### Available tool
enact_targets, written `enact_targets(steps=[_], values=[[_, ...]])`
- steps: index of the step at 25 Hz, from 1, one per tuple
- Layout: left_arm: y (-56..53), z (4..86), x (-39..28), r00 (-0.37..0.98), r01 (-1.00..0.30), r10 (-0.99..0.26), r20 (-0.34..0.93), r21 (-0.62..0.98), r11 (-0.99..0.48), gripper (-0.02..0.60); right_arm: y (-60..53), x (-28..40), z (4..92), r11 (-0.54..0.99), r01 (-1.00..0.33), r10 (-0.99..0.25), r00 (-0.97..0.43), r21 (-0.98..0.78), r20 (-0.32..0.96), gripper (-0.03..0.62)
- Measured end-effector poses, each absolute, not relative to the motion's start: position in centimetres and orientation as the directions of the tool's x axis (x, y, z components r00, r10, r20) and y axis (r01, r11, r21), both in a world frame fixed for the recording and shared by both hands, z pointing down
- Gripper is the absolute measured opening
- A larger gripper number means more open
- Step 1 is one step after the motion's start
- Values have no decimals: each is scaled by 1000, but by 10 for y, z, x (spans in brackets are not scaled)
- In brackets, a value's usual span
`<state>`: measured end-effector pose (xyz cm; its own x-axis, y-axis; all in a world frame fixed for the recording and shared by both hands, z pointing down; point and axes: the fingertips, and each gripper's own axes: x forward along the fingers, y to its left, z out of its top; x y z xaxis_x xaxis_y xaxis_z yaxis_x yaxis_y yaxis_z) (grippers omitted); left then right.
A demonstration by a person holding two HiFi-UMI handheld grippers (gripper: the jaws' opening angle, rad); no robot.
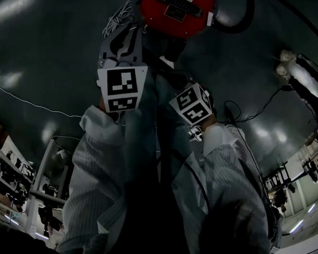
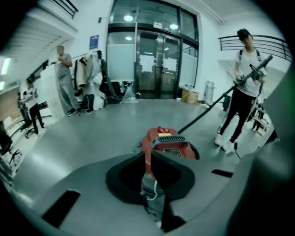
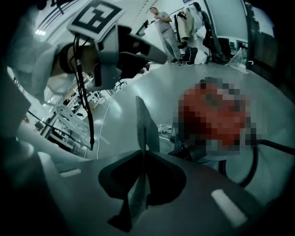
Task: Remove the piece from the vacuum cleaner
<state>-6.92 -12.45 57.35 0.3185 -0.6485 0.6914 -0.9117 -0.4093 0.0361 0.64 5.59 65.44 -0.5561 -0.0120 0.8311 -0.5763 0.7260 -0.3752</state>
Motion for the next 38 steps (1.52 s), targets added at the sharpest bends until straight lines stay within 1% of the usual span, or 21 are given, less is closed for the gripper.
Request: enact_targets(steps=[1, 2, 5, 8, 10, 13, 17, 20, 23, 28, 33, 38], values=[[-124, 550, -83, 290, -932, -682, 671, 34, -362, 25, 47, 3, 634, 719, -586, -40, -572, -374, 819, 25], [-120, 525, -96, 264, -946, -706, 657, 33, -323, 14, 39, -1, 612, 713, -593, -67, -589, -374, 806, 25], [-101, 448, -128, 198, -970, -744, 638, 19, -242, 5, 23, -15, 532, 684, -618, -148, -638, -387, 756, 25], [-79, 374, -150, 151, -982, -757, 635, 9, -188, 5, 14, -26, 448, 677, -628, -214, -666, -383, 714, 25], [-74, 333, -159, 146, -985, -766, 626, 25, -168, 5, -1, -36, 397, 693, -623, -261, -686, -363, 679, 25], [-81, 276, -163, 156, -986, -806, 572, 49, -157, 5, -31, -48, 325, 726, -601, -323, -728, -336, 605, 26], [-72, 193, -160, 151, -984, -862, 483, -13, -179, 5, -37, -53, 227, 737, -599, -408, -763, -312, 502, 26], [-67, 148, -154, 150, -983, -896, 418, -38, -182, 5, -40, -49, 169, 736, -602, -469, -783, -310, 409, 26], [-64, 124, -150, 153, -985, -915, 372, -22, -174, 5, -36, -50, 132, 744, -590, -493, -801, -313, 339, 26], [-60, 99, -143, 155, -985, -932, 329, -16, -170, 5, -28, -49, 103, 770, -583, -509, -807, -260, 299, 25], [-60, 93, -133, 167, -982, -928, 332, -29, -187, 5, -24, -50, 95, 783, -587, -515, -797, -205, 317, 23], [-66, 89, -130, 171, -980, -929, 328, -37, -194, 5, -30, -53, 95, 785, -583, -511, -800, -209, 315, 23]])
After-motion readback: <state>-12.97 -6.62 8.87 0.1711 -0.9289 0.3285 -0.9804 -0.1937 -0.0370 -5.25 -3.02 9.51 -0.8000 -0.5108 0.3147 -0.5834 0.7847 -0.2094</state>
